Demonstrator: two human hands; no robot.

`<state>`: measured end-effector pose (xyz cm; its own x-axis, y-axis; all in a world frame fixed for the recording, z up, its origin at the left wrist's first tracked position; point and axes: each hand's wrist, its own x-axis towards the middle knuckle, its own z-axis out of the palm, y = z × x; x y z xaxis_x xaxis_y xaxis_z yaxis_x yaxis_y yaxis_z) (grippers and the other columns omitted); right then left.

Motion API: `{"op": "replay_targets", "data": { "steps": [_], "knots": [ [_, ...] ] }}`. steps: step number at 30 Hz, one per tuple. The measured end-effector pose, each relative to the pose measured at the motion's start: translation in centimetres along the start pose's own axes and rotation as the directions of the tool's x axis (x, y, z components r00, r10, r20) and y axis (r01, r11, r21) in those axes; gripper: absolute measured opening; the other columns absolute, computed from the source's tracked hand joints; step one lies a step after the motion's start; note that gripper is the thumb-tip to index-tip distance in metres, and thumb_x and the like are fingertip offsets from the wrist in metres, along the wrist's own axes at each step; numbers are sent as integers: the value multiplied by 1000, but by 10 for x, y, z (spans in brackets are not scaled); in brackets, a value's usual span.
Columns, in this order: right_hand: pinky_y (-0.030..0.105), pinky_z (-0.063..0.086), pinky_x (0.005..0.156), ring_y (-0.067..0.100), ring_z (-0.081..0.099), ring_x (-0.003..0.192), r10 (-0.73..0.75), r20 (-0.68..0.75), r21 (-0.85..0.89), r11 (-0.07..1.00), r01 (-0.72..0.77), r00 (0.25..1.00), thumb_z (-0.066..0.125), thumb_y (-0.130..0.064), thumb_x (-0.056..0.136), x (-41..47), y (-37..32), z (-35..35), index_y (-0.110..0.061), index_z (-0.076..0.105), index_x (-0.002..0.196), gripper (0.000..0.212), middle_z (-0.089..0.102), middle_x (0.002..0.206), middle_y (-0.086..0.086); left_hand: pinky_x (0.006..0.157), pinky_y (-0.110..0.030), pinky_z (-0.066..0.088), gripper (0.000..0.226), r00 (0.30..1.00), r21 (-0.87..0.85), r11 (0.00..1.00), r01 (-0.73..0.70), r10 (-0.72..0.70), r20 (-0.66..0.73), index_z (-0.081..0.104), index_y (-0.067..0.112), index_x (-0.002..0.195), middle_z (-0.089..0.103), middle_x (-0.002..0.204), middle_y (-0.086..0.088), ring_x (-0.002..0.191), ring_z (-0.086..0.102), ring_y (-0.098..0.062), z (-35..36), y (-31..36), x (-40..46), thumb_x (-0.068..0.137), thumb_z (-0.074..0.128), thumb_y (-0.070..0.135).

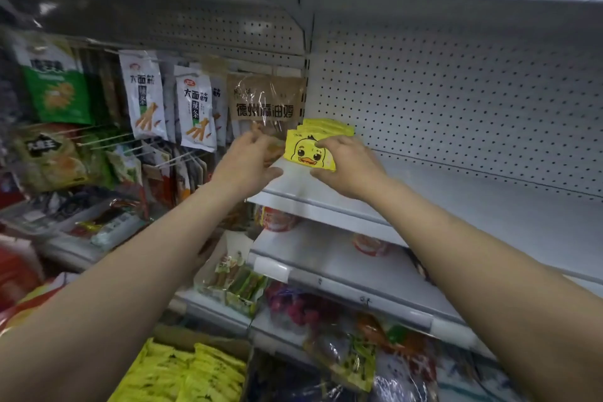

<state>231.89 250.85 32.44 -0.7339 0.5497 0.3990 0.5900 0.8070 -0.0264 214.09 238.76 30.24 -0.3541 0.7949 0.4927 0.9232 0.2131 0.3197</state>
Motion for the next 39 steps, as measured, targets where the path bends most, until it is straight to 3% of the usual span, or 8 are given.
{"op": "replay_targets", "data": {
  "steps": [8, 18, 29, 35, 39],
  "knots": [
    [42, 31, 112, 26, 39, 135, -206, -28, 195, 959, 207, 978, 60, -51, 88, -90, -72, -24, -27, 50, 139, 57, 49, 145, 1, 100, -40, 41, 57, 996, 132, 988, 77, -70, -57, 47, 22, 135, 48, 130, -7, 123, 43, -27, -60, 8, -138, 86, 64, 44],
    [35, 28, 113, 20, 31, 139, -314, 30, 294, 910, 292, 949, 61, -49, 91, -111, -166, -8, -27, 43, 143, 59, 40, 150, -1, 101, -42, 39, 56, 982, 199, 963, 181, -167, -83, 49, 17, 136, 48, 132, -10, 122, 44, -31, -100, -45, -220, 87, 64, 40],
    [36, 28, 113, 22, 29, 141, -318, 216, 301, 921, 247, 923, 58, -49, 93, -16, -286, 106, -25, 37, 148, 63, 33, 154, 0, 99, -42, 41, 54, 975, 183, 960, 214, -220, 15, 49, 17, 133, 48, 131, -11, 121, 45, -31, -82, -226, -206, 86, 64, 40],
    [39, 35, 111, 28, 39, 135, -221, 408, 314, 945, 92, 886, 62, -44, 91, 29, -345, 226, -23, 45, 142, 59, 41, 148, 4, 101, -47, 40, 53, 937, 136, 961, 241, -267, 225, 51, 16, 131, 48, 129, -13, 123, 43, -36, -36, -358, -200, 85, 65, 39],
    [42, 42, 104, 30, 47, 128, -152, 552, 319, 947, -39, 820, 68, -43, 86, 28, -364, 305, -18, 50, 138, 61, 51, 139, 9, 98, -44, 40, 53, 869, 79, 951, 300, -307, 388, 51, 15, 131, 49, 127, -15, 119, 46, -36, 14, -418, -210, 84, 68, 36]
  ]
}}
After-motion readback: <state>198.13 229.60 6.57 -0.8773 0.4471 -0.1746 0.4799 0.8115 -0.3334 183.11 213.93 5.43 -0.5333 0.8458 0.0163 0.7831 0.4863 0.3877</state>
